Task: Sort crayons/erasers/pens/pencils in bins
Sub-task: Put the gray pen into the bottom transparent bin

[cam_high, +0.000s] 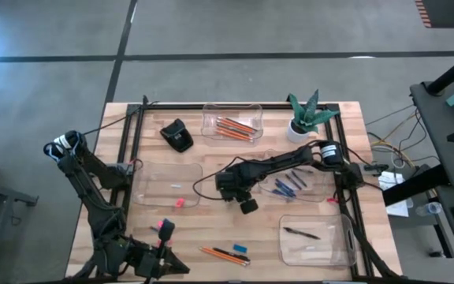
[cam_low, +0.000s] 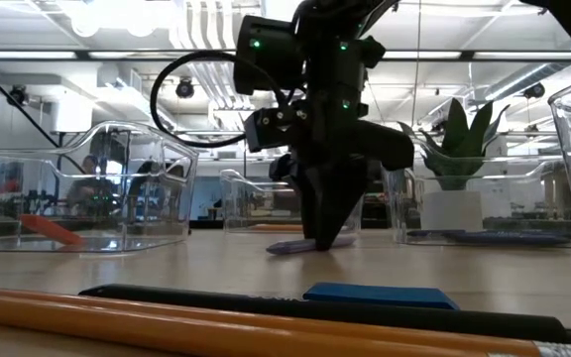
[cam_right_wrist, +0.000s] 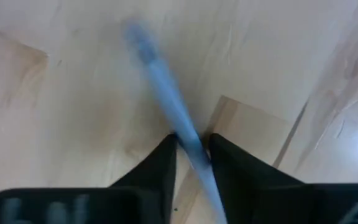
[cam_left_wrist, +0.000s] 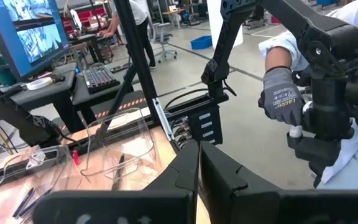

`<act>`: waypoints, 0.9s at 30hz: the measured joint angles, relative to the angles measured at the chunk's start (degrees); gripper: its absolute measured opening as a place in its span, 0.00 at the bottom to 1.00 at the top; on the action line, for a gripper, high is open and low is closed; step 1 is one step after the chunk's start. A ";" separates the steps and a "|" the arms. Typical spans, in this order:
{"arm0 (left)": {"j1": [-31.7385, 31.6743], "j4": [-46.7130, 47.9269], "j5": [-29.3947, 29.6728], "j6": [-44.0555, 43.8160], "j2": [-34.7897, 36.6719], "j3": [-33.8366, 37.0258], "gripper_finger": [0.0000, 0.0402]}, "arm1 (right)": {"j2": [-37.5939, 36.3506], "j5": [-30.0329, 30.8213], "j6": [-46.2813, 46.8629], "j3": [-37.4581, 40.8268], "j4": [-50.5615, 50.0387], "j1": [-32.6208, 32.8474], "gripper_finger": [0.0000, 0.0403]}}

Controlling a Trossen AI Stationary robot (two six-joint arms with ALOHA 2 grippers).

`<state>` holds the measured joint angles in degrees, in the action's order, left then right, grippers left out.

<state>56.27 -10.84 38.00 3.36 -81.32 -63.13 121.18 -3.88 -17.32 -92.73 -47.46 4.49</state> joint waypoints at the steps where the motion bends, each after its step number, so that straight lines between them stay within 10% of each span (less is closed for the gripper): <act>1: 0.00 -0.02 0.00 0.00 0.00 0.05 0.00 | 0.01 0.10 0.17 0.00 -0.06 0.00 0.17; 18: 0.04 -0.10 0.02 -0.04 0.00 0.81 0.00 | -14.59 1.31 6.24 0.35 -1.29 2.61 0.07; 27: 0.00 -0.14 0.02 -0.04 0.00 1.16 0.00 | -27.97 0.81 30.33 0.23 -7.85 10.54 0.07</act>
<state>56.27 -10.98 38.02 3.31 -81.32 -61.98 93.21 -3.07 13.01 -92.50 -55.31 15.03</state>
